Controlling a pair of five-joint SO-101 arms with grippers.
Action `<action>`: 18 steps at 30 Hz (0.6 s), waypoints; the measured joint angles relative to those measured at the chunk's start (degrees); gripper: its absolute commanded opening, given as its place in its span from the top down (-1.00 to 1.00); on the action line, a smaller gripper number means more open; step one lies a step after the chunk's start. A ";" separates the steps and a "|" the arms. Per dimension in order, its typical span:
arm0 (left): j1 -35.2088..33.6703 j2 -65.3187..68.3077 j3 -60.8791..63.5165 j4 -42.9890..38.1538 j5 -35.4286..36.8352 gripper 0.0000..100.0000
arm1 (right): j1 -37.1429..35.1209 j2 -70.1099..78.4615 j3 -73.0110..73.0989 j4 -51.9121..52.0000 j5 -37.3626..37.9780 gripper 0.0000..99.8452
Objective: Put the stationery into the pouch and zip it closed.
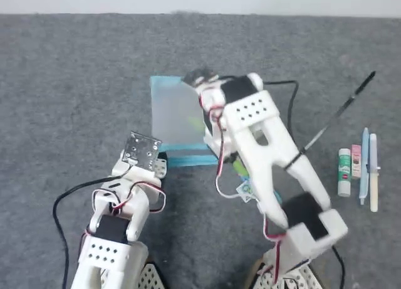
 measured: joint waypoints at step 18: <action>0.35 0.00 0.62 0.00 -1.23 0.97 | -1.58 4.57 -9.23 0.97 -0.09 0.66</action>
